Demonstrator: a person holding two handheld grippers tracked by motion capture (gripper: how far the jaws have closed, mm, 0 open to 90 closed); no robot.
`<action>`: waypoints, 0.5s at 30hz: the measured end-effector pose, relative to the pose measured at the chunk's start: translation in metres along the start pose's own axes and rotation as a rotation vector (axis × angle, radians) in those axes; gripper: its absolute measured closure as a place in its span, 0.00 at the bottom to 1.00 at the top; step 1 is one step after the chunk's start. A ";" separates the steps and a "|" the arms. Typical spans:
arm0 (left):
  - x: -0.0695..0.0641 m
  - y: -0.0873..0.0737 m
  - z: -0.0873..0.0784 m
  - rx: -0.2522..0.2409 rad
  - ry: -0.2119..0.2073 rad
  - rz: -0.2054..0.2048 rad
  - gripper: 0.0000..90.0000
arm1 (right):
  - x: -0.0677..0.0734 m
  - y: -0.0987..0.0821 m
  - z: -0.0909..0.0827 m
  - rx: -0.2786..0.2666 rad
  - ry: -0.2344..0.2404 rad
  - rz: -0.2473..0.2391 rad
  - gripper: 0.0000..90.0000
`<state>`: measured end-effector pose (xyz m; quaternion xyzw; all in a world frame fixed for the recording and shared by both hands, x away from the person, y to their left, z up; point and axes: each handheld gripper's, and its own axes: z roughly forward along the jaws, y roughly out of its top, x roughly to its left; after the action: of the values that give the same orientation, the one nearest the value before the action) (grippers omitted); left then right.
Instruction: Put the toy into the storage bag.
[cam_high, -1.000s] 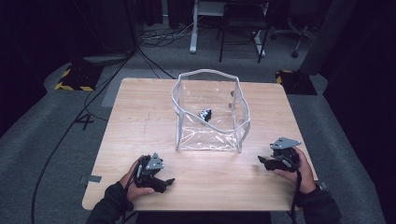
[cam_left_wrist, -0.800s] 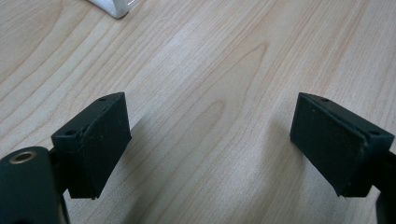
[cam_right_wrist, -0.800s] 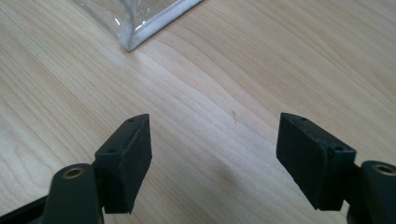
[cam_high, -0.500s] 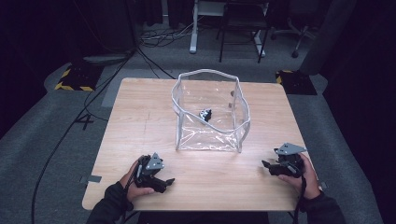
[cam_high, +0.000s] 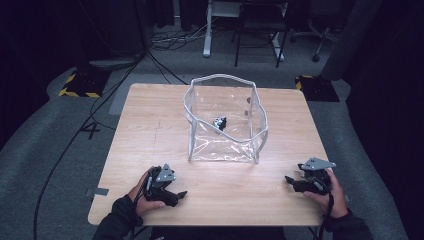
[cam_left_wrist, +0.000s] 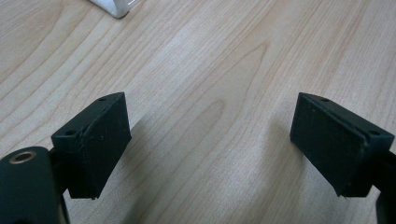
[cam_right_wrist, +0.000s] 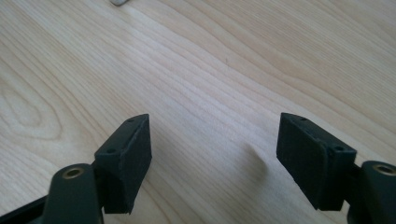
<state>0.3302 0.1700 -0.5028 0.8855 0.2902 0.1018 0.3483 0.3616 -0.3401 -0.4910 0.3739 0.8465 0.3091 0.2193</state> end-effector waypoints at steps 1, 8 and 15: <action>0.000 0.000 0.000 0.001 0.000 0.000 0.14 | 0.000 -0.002 0.000 -0.005 -0.002 0.017 0.30; 0.000 0.000 0.000 0.000 0.003 0.002 0.14 | -0.008 -0.014 -0.005 -0.033 0.016 0.042 0.29; 0.000 0.000 0.000 0.005 -0.007 -0.001 0.14 | -0.015 -0.025 -0.008 -0.047 0.054 0.114 0.23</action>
<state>0.3308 0.1700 -0.5027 0.8866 0.2897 0.0978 0.3470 0.3534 -0.3682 -0.5004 0.4076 0.8219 0.3509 0.1875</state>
